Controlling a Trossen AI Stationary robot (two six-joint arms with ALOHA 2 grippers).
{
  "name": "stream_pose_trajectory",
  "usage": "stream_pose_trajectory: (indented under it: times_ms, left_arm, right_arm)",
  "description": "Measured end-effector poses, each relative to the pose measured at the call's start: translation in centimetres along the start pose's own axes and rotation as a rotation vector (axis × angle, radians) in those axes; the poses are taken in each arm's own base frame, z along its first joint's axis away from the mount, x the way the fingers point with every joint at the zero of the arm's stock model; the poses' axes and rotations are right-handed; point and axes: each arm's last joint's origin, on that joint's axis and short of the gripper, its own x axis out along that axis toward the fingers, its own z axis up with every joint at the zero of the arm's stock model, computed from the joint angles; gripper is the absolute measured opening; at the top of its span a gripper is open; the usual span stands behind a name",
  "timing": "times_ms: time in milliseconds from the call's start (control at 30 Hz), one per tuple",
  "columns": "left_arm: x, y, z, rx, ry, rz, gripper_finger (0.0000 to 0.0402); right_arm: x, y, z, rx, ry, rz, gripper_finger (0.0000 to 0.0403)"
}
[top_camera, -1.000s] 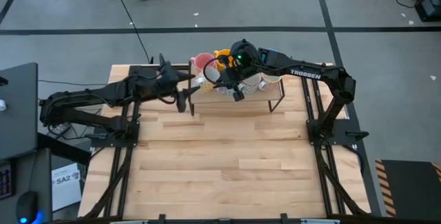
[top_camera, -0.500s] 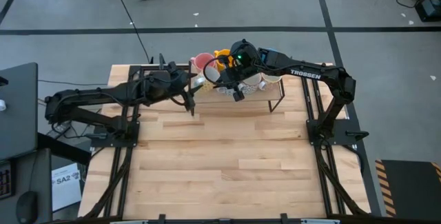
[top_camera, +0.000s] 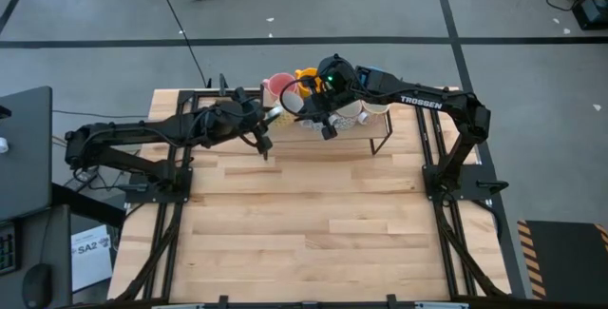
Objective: Place coffee mugs
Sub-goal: Put the white-yellow mug on the shelf
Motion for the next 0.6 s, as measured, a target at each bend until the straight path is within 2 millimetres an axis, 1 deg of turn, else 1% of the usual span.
stream_pose_trajectory:
  times_ms: [133,200,333,467,600]
  left_arm:
    - [0.00,-0.01,-0.02,0.001,0.002,-0.003,0.0078]
    - [0.00,-0.01,-0.02,0.000,0.002,-0.003,0.0070]
    - [0.00,-0.01,-0.02,0.000,0.002,-0.002,0.0071]
    - [-0.02,-0.03,-0.03,-0.012,0.003,-0.002,0.0081]
    - [-0.17,-0.34,-0.02,-0.031,0.003,-0.009,0.0071]
  right_arm:
    - [-0.01,-0.02,0.00,0.000,-0.001,-0.001,0.0027]
    - [-0.01,-0.02,0.00,0.000,-0.001,-0.001,0.0028]
    - [-0.01,-0.02,0.01,-0.001,-0.002,-0.001,0.0028]
    - [-0.01,-0.03,0.02,-0.001,-0.003,-0.001,0.0028]
    - [0.00,0.00,0.02,-0.001,-0.006,0.005,0.0030]
